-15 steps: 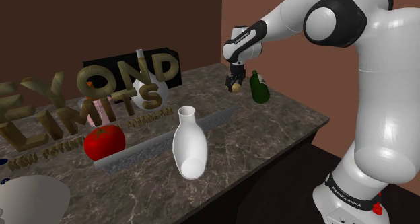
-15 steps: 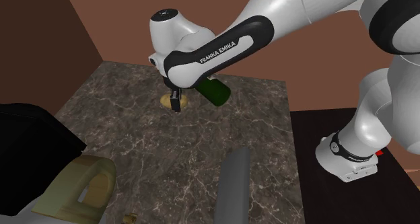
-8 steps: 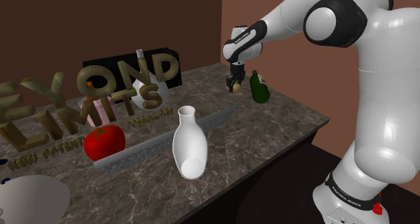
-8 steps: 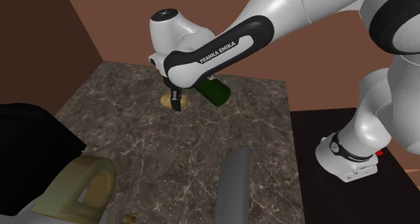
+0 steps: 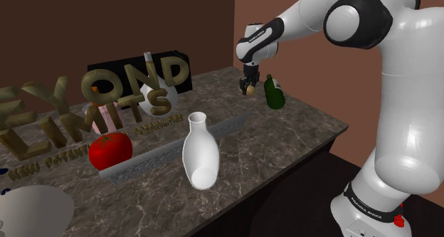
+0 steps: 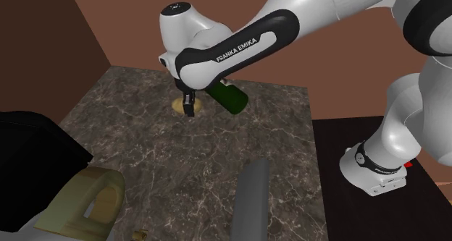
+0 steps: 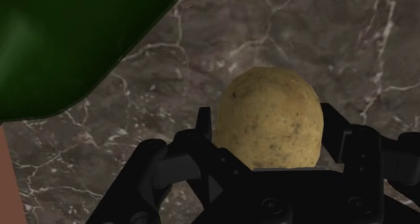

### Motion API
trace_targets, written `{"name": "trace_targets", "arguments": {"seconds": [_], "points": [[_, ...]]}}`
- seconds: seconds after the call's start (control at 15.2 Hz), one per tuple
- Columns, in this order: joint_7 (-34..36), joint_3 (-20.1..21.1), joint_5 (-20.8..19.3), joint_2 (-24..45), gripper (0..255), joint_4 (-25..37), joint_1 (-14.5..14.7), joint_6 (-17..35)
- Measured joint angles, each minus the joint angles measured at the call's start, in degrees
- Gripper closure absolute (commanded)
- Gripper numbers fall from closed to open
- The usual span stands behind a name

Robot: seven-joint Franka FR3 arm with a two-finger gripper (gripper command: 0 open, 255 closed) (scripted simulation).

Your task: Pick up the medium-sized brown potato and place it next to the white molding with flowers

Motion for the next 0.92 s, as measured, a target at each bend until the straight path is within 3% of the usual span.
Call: {"name": "trace_targets", "arguments": {"seconds": [0.92], "points": [[1.0, -0.6, -1.6, -4.4, 255, 5.0, 0.5, -9.2]]}}
